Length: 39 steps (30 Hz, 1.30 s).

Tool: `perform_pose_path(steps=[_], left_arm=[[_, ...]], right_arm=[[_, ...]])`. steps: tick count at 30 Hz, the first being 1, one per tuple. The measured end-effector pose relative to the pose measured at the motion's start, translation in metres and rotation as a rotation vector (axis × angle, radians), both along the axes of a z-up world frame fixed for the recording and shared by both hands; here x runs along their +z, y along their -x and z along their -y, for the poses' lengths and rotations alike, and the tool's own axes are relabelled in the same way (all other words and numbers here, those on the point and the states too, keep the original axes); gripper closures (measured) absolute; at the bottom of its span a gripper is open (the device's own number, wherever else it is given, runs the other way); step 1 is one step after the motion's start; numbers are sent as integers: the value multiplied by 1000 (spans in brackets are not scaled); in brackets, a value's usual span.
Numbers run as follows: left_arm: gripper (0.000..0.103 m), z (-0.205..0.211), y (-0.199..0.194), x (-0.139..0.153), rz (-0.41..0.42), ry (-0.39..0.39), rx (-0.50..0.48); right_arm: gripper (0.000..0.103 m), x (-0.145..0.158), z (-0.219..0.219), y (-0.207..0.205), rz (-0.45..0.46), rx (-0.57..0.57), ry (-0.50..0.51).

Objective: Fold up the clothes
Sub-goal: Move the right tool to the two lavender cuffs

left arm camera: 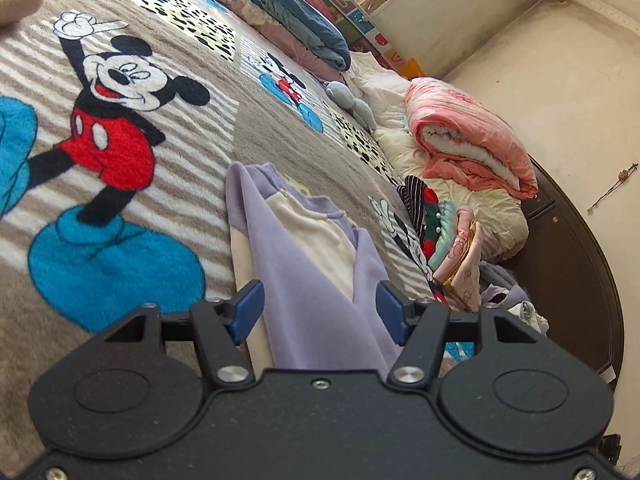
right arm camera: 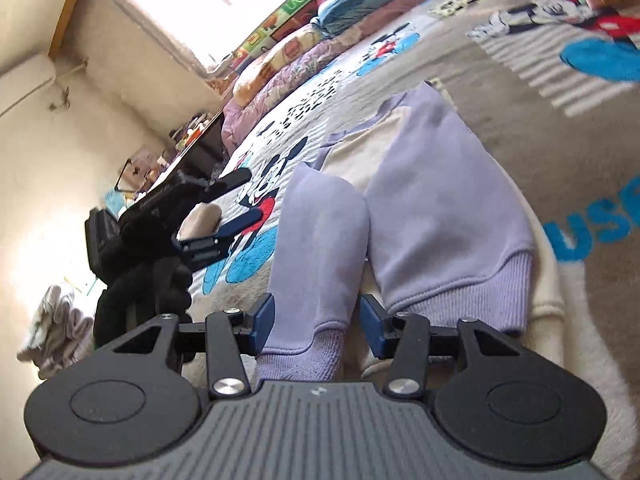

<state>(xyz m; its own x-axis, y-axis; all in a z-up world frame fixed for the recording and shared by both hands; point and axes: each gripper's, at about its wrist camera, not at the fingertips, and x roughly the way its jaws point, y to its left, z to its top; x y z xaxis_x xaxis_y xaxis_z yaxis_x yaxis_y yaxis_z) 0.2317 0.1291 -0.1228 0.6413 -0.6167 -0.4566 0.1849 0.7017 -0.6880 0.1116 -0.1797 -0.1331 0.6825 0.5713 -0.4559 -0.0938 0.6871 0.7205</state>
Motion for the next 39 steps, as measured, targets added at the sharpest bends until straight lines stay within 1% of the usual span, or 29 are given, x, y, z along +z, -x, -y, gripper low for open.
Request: perform_pose_path(steps=[3, 6, 7, 9, 11, 12, 13, 14, 16, 18, 19, 20, 21, 22, 23, 24, 26, 27, 28, 29, 30, 31, 32, 34, 36, 37, 39], left_arm=[[50, 11, 29, 0, -11, -37, 5], [58, 22, 60, -2, -23, -81, 11], [61, 25, 67, -4, -33, -86, 15], [63, 34, 79, -8, -58, -99, 19], [67, 42, 85, -12, -78, -121, 23], [68, 45, 87, -14, -79, -124, 22], [72, 48, 90, -16, -81, -127, 21], [83, 51, 90, -16, -73, -132, 18], [94, 48, 90, -21, -85, -104, 23], [96, 45, 90, -27, -99, -74, 29], [96, 42, 91, -28, -106, -55, 34], [97, 39, 92, -28, -113, -35, 39], [97, 38, 94, -26, -106, -30, 37], [97, 37, 96, -23, -95, -27, 34], [97, 38, 97, -21, -82, -44, 36], [97, 38, 98, -22, -80, -52, 32], [97, 42, 95, -28, -89, -95, 13], [97, 44, 94, -31, -94, -118, 3], [97, 45, 95, -29, -82, -139, 0], [95, 45, 97, -25, -68, -160, -3], [94, 45, 99, -22, -53, -181, -6], [92, 47, 103, -14, -5, -230, -3], [91, 50, 107, -5, 50, -284, 1], [91, 55, 114, 7, 143, -359, 14], [91, 63, 115, 9, 218, -381, 3], [91, 66, 113, 8, 227, -388, -3], [91, 71, 103, -3, 204, -409, -28]], right_arm=[[54, -18, 8, -4, -29, -59, -141], [55, -35, 21, -7, -60, -112, -296], [56, -38, 22, -8, -67, -119, -316], [60, -44, 24, -10, -81, -132, -344], [63, -48, 22, -11, -88, -136, -349], [63, -48, 20, -11, -86, -133, -337], [63, -48, 18, -12, -88, -126, -325], [64, -48, 16, -13, -90, -119, -312], [66, -46, 11, -14, -96, -109, -288], [74, -46, 7, -15, -102, -102, -260], [87, -47, 7, -15, -105, -104, -244], [94, -49, 8, -14, -104, -113, -238], [95, -51, 8, -13, -103, -123, -236], [94, -47, 7, -9, -76, -123, -222], [94, -41, 6, -5, -45, -121, -206], [94, -36, 3, -6, -31, -111, -166], [93, -27, -5, -9, -9, -88, -77], [91, -23, -8, -10, 1, -77, -32], [89, -25, -9, -14, -20, -68, 9], [92, -27, -9, -14, -18, -69, 35], [91, -23, -9, -9, 15, -71, 64], [88, -17, -11, -4, 54, -64, 103], [83, -10, -14, 1, 93, -55, 144], [83, 7, -22, 10, 203, -35, 260], [83, 19, -28, 19, 315, 11, 367], [83, 21, -33, 18, 349, 41, 401], [83, 23, -43, 12, 382, 114, 454]])
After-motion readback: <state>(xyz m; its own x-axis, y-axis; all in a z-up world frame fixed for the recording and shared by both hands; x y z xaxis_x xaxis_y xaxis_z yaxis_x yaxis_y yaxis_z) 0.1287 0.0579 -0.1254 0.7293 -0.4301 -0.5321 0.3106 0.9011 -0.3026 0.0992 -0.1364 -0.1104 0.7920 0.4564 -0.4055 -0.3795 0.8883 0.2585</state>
